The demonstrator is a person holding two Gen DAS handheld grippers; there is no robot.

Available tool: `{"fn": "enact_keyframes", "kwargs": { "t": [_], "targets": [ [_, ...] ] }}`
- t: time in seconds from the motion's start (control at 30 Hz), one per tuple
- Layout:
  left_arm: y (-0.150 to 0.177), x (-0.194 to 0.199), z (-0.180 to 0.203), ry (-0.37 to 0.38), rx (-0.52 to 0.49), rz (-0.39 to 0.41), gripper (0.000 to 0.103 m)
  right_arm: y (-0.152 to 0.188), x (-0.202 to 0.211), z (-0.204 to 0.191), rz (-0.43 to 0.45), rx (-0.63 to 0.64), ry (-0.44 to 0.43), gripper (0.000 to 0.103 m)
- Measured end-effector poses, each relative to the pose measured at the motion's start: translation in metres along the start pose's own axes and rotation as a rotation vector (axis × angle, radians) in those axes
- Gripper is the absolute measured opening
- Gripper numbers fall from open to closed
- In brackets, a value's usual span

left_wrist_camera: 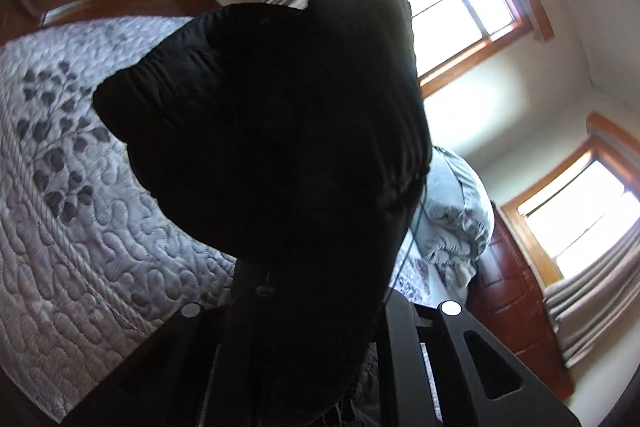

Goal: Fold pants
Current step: 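Lift the pants bundle with the left gripper off the bed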

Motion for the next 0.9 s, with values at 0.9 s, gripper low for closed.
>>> {"fn": "enact_keyframes", "kwargs": {
  "t": [0.9],
  "targets": [
    [0.044,-0.094,0.120,-0.040,-0.410,-0.134,0.015,-0.009,0.026,0.038,0.089,-0.105,-0.033,0.065]
  ]
}}
Point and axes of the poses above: each gripper's, at about its wrist camera, not at the fingertips, and x roughly against the way its jaws point, z to its right, y to its underside, the point moved 8 cm from there along -x, roughly the way its jaws point, and after that the axes turned 9 degrees about z, right-handed, at the moved point
